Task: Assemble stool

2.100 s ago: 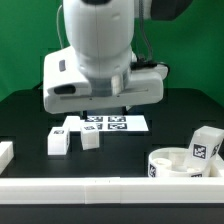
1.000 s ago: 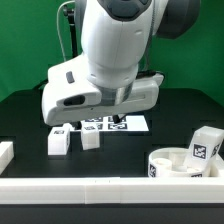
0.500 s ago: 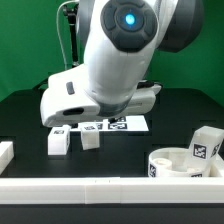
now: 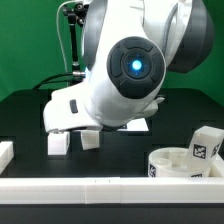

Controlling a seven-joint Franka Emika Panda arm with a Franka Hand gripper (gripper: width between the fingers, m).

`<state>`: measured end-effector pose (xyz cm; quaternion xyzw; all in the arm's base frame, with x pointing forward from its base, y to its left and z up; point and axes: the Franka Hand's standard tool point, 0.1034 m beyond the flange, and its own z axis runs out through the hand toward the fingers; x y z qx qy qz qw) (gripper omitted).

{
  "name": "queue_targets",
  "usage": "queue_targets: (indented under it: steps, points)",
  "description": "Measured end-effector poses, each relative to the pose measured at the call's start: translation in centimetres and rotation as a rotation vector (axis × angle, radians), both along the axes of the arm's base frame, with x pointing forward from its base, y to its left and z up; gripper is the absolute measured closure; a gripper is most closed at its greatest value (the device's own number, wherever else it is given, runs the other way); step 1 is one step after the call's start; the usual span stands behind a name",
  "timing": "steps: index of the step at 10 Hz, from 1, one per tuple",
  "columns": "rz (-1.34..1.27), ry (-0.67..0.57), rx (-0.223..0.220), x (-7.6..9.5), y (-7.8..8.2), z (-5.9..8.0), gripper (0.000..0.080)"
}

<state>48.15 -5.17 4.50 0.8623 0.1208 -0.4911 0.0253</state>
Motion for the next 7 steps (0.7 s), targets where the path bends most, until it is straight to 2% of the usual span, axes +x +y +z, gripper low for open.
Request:
queue_targets:
  steps: [3, 7]
  points:
    - [0.013, -0.026, 0.014, -0.2, -0.2, -1.5, 0.0150]
    - [0.021, -0.034, 0.017, -0.2, 0.1, -1.9, 0.0150]
